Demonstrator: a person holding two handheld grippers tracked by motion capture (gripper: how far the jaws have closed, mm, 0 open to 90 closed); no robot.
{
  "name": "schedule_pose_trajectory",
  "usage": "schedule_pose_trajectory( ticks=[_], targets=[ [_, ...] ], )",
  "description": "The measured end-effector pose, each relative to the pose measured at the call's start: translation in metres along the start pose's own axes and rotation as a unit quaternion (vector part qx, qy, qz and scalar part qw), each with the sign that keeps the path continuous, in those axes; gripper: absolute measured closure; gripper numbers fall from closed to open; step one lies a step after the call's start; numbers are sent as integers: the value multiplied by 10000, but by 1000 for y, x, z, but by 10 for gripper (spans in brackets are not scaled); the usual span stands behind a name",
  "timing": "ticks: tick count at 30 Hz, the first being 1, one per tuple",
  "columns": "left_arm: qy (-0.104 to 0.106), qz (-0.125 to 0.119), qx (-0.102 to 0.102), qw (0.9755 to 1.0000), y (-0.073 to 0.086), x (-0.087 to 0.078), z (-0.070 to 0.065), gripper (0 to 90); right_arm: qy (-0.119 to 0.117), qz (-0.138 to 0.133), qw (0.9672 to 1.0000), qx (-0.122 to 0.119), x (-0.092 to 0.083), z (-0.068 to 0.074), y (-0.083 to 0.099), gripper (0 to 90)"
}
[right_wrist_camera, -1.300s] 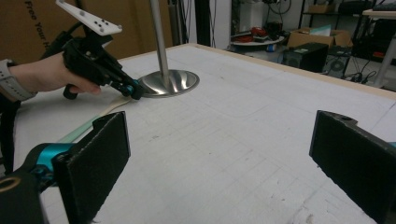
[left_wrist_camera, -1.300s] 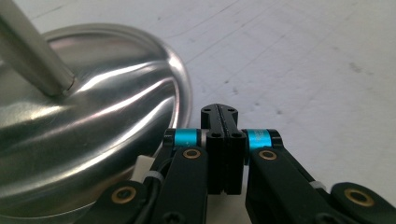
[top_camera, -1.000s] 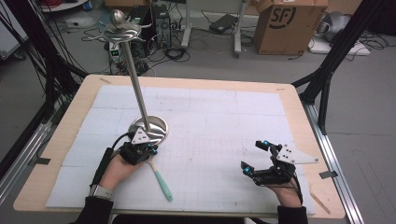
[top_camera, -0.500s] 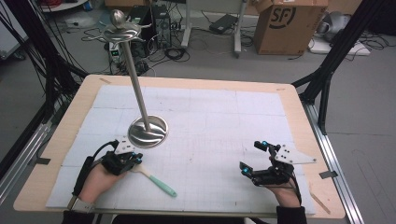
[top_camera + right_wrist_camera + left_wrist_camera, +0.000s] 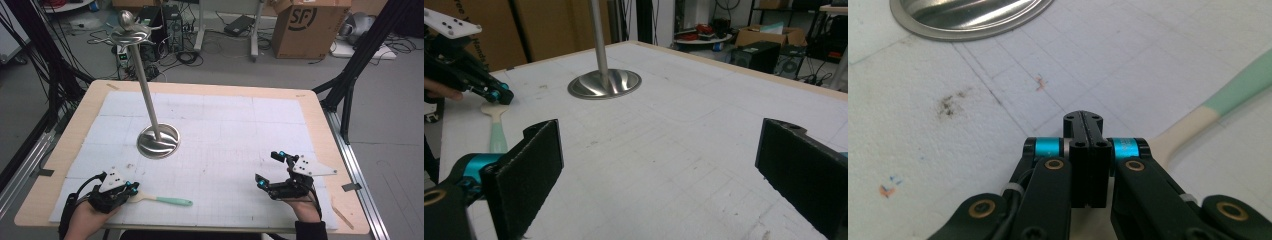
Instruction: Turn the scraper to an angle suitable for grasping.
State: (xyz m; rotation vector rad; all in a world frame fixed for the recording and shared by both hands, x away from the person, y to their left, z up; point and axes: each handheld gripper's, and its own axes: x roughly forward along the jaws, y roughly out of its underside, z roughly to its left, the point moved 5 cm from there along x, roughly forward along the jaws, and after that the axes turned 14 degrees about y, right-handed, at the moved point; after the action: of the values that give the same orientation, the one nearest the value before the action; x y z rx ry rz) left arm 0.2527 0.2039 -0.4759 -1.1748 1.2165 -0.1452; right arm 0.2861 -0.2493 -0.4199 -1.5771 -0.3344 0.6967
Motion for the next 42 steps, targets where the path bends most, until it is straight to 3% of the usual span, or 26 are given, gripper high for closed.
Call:
schedule_pose_trajectory(
  ticks=[3,4,5,8,9,12,16,21,26,30,42],
  targets=[
    [-21,-114,46,9999,-2,-2,-1,900,0,29,10000,15,1,0,0,39],
    [17,-361,59,9993,-7,-6,-4,900,0,32,10000,15,1,0,0,39],
    [17,-361,59,9993,-7,-6,-4,900,-5,31,10000,15,1,0,0,39],
    [206,-690,123,9973,-15,-11,-19,900,-2,34,10000,18,0,0,0,39],
    [397,-659,315,9965,-17,-7,-35,899,-5,39,10000,15,1,-1,1,39],
    [645,-461,488,9957,-19,5,-54,899,11,42,10000,0,1,-1,1,39],
    [794,-343,596,9945,-22,14,-64,900,2,43,10000,-9,1,0,1,39],
    [1109,-96,788,9906,-25,36,-85,899,22,38,10000,22,1,-2,1,39],
    [1189,87,868,9891,-26,51,-88,900,3,49,10000,2,2,-1,1,39],
    [1177,64,819,9896,-30,54,-87,900,10,64,10000,37,1,-2,1,39],
    [811,-64,719,9941,-59,87,-63,900,25,18,10000,51,-1,-3,0,39]
  ],
)
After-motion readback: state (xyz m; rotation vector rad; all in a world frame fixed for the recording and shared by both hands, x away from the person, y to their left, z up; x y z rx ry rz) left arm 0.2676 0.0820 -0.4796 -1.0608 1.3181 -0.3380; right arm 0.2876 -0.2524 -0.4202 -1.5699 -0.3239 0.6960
